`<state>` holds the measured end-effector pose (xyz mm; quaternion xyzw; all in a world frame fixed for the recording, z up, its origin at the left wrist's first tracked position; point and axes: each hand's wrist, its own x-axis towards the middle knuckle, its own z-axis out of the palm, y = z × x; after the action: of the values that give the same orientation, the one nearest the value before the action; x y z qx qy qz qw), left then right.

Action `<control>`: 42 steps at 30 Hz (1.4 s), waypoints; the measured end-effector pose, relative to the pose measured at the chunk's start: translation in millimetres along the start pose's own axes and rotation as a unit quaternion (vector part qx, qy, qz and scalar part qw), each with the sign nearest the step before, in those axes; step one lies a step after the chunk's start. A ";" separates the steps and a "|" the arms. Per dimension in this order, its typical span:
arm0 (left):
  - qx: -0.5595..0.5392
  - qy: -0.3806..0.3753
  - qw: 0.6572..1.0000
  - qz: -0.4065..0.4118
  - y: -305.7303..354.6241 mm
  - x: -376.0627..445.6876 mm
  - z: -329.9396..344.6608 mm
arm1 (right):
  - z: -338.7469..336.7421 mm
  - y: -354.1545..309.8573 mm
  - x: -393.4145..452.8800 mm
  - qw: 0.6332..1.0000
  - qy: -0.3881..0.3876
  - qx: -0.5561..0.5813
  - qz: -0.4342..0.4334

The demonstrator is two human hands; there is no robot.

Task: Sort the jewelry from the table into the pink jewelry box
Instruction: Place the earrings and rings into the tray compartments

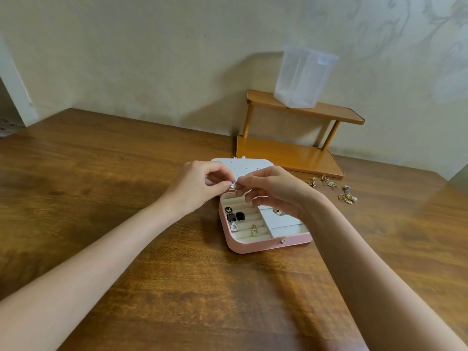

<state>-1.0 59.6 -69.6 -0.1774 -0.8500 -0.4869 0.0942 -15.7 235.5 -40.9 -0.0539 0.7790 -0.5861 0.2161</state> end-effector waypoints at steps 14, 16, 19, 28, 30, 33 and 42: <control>0.095 -0.009 0.993 -0.070 -12.3 0.1 -4.9 | 7.3 -17.8 5.2 0.967 0.011 -0.250 0.042; 0.093 -0.018 0.993 -0.069 -11.4 -1.6 -4.7 | 6.6 -23.4 1.8 0.960 -0.013 -0.277 0.046; 0.092 -0.033 0.994 -0.055 -6.5 -4.1 -2.6 | 5.8 -27.4 -10.7 0.943 -0.074 -0.318 0.061; 0.066 -0.087 0.991 -0.074 4.4 -15.8 2.1 | 13.5 -17.7 -29.6 0.925 -0.102 -0.348 0.116; 0.059 -0.109 0.988 -0.092 4.1 -20.1 1.6 | 14.9 -14.8 -31.8 0.925 -0.104 -0.346 0.121; 0.035 -0.127 0.986 -0.104 6.1 -24.7 -0.5 | 17.9 -12.1 -33.9 0.925 -0.102 -0.343 0.128; 0.058 -0.171 0.978 -0.104 12.5 -24.9 -2.8 | 26.4 -10.8 -30.8 0.911 -0.067 -0.386 0.126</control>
<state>26.8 57.8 -66.5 -0.1624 -0.8944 -0.4061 -0.0935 20.8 219.1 -28.2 -0.0736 0.9285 -0.2021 0.3027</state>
